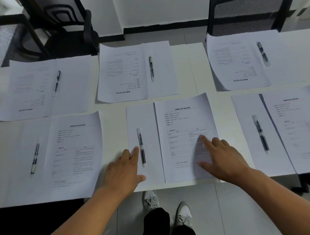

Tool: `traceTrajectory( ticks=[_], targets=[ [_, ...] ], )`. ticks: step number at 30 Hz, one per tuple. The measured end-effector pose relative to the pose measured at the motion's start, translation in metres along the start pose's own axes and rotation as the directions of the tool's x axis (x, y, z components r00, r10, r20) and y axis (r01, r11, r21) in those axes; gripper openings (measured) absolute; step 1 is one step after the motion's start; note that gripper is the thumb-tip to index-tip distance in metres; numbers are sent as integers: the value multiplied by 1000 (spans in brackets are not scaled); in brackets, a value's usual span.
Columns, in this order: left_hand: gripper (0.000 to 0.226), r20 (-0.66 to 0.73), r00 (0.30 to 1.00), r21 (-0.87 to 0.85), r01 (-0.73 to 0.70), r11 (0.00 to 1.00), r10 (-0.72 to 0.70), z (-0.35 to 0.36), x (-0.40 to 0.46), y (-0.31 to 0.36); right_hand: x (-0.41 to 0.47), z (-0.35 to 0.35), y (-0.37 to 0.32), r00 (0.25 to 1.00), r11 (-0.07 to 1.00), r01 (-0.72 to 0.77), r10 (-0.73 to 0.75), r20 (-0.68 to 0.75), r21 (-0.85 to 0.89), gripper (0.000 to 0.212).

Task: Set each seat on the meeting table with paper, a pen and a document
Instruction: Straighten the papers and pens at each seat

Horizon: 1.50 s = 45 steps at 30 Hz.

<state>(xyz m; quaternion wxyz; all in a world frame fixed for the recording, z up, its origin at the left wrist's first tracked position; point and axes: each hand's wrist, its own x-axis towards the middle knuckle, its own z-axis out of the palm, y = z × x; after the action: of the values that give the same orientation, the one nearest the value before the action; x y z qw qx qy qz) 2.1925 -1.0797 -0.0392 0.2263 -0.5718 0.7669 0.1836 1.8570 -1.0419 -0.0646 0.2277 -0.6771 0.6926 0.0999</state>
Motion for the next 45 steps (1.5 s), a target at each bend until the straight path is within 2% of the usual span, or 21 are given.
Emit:
traceTrajectory(
  ticks=[12, 17, 21, 35, 45],
  targets=[
    [104, -18, 1000, -32, 7, 999, -8, 1, -3, -1, -3, -5, -7, 999, 999, -26, 26, 19, -29, 97],
    [98, -63, 998, -41, 15, 999, -18, -10, -12, -3, -16, -17, -23, 997, 999, -49, 48, -65, -12, 88],
    [92, -102, 994, -10, 25, 1000, -26, -26, -23, -6, -31, -32, -45, 996, 1000, 19, -19, -89, -8, 78],
    [85, -282, 944, -77, 159, 984, -175, -90, -123, -9, -85, -110, -113, 944, 976, 216, -209, -257, -1, 78],
    [83, -285, 913, -135, 264, 955, -292, -87, -204, -50, -117, -132, -179, 903, 944, 329, -316, -291, -6, 79]
  ],
)
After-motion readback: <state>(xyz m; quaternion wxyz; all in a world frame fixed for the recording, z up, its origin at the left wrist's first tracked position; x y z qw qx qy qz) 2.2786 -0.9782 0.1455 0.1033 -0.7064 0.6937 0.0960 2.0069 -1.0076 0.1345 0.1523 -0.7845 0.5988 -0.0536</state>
